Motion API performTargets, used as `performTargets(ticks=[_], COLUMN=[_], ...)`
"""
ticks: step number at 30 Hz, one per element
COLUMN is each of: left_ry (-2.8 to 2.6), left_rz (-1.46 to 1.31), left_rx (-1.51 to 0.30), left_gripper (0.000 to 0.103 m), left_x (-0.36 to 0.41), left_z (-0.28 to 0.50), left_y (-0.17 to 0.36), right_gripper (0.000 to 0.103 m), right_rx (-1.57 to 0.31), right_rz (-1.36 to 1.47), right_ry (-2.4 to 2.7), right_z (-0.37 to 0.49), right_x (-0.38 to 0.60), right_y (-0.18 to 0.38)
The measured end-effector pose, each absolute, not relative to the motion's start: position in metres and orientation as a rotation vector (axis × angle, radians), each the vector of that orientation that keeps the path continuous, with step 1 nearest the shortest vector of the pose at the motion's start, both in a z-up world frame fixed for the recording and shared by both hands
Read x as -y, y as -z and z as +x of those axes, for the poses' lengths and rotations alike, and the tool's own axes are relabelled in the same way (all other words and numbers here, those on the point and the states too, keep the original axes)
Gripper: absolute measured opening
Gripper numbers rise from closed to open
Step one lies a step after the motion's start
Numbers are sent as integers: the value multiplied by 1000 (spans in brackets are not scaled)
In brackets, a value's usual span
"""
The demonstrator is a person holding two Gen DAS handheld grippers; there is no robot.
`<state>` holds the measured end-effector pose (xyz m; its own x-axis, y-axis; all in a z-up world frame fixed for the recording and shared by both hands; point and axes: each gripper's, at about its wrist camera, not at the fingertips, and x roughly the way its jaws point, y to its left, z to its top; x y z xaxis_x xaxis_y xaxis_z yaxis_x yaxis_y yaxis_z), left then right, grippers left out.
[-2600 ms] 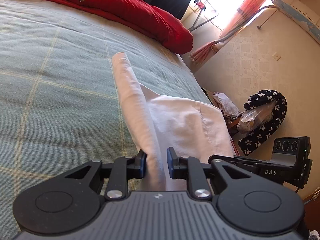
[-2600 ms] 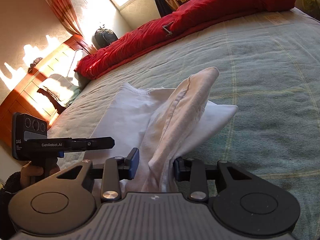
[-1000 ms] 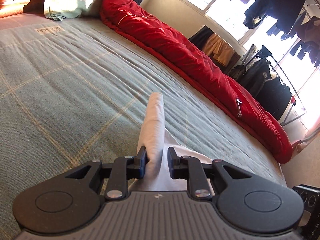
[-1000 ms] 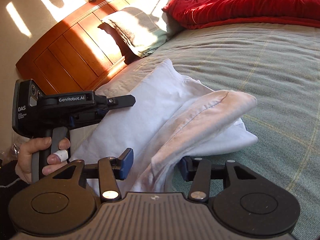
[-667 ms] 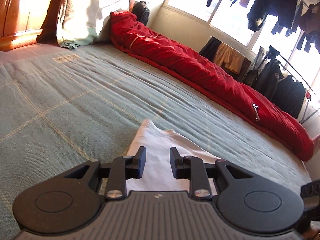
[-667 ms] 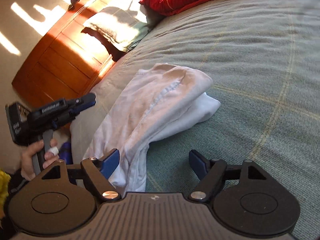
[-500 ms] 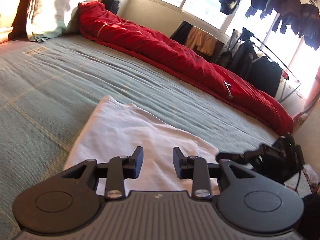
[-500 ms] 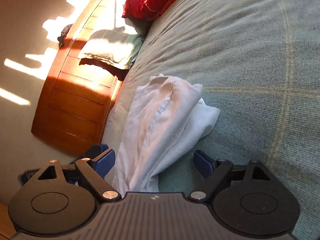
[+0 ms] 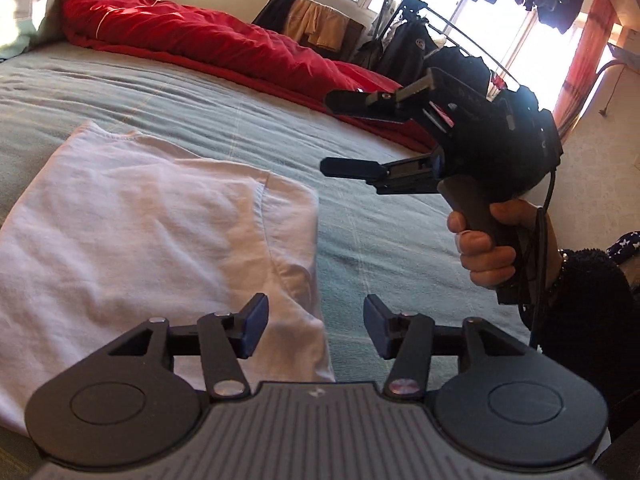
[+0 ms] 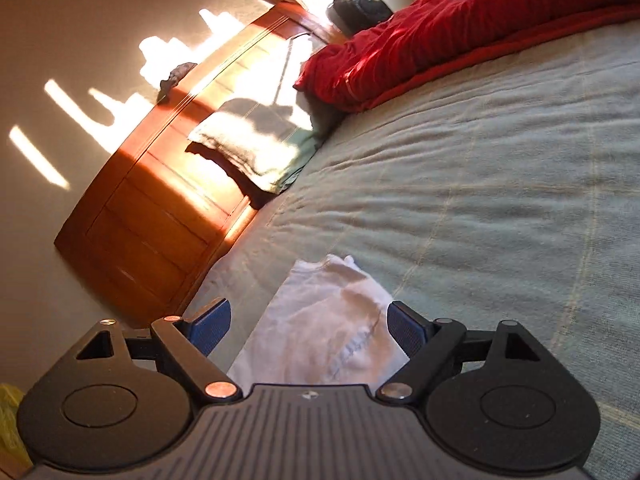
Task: Fold clothes
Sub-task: 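Raise the open left gripper above the folded shirt while the right gripper withdraws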
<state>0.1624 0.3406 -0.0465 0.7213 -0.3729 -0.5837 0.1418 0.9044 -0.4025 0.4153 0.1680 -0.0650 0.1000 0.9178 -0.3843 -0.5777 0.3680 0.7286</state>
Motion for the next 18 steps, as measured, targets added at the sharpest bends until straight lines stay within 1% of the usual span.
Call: performTargets(ticks=[2, 4, 6, 9, 13, 15, 18], left_ry=[312, 311, 305, 300, 297, 300, 300], left_rz=[-316, -295, -295, -293, -274, -273, -259], left_rx=[-747, -769, -773, -754, -751, -769, -791], left_gripper=[58, 59, 59, 60, 64, 64, 65], left_x=[-330, -323, -321, -324, -323, -319, -316], left_z=[161, 160, 156, 148, 141, 140, 137], left_y=[54, 63, 64, 54, 52, 58, 62], right_gripper=[89, 88, 86, 86, 87, 88, 87], right_rx=[-983, -1044, -1061, -1063, -1076, -1126, -1216], right_rz=[382, 308, 297, 336, 390, 376, 249], right_ry=[-1228, -1199, -1155, -1163, -1322, -1374, -1308], right_z=[405, 400, 401, 401, 387, 377, 367], right_x=[-186, -196, -193, -182, -188, -199, -209], right_y=[73, 92, 106, 91, 67, 69, 95])
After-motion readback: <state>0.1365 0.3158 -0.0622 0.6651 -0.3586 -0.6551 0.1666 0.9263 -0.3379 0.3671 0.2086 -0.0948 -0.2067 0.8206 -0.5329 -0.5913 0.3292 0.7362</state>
